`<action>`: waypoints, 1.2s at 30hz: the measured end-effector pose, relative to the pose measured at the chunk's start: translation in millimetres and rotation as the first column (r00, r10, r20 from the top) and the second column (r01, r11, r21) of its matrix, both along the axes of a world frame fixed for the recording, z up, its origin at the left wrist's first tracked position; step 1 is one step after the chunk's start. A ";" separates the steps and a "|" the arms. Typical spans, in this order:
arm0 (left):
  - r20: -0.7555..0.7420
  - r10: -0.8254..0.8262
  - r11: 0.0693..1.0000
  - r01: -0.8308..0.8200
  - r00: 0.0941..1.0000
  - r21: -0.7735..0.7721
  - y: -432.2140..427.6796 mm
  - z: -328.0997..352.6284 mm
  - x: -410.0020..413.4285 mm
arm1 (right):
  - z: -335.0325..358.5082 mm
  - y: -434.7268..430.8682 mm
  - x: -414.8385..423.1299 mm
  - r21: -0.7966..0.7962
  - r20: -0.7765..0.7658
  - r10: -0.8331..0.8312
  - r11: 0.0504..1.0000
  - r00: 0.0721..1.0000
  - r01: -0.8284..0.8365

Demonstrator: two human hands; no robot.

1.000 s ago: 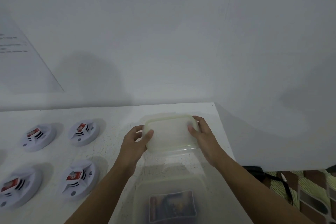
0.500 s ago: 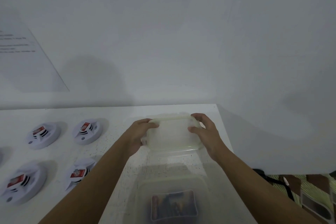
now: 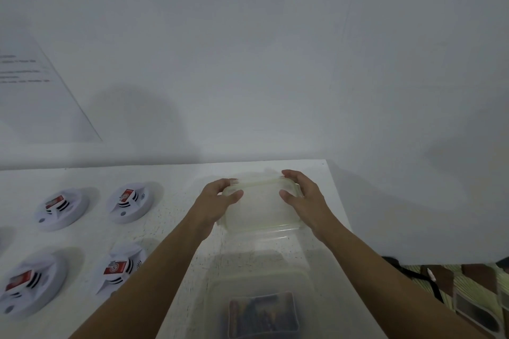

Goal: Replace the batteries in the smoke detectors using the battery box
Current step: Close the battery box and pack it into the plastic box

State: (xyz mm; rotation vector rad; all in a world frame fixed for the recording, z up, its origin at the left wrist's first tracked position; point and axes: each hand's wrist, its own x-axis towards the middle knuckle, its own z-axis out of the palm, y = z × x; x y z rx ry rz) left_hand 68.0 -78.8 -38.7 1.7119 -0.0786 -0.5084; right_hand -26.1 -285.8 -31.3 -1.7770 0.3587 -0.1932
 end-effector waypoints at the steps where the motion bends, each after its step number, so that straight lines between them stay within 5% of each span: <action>1: -0.005 0.001 1.000 -0.001 1.000 0.013 -0.4 0.0 0.4 | 0.9 0.5 0.3 -0.022 -0.012 0.022 1.000 1.000 -0.023; 5: 0.004 0.007 0.998 -0.008 1.000 0.058 -0.7 1.3 0.5 | -0.4 1.0 0.2 -0.079 -0.043 0.052 0.995 0.998 -0.055; 10: 0.048 0.051 0.994 -0.055 0.998 0.096 -0.3 2.7 -4.5 | -8.5 -2.4 -11.0 -0.160 -0.101 -0.122 0.982 0.987 0.105; 16: 0.243 -0.043 0.972 -0.016 0.969 0.234 -5.7 9.2 -13.4 | -15.0 -9.3 -24.8 -0.099 -0.158 0.019 0.994 0.987 -0.035; 22: 0.219 -0.069 0.976 0.021 0.973 0.216 -10.0 3.8 -34.4 | -15.2 -1.2 -20.7 -0.131 -0.107 0.095 0.985 0.990 -0.109; 31: 0.008 0.046 0.986 -0.044 0.999 -0.161 -11.9 0.2 -44.8 | -18.5 -1.7 -20.4 0.195 -0.054 0.126 0.974 0.991 -0.113; 36: 0.089 0.071 0.996 -0.065 0.994 -0.069 -14.5 0.4 -45.9 | -22.6 -2.0 -18.0 0.329 -0.012 0.054 0.943 0.998 -0.047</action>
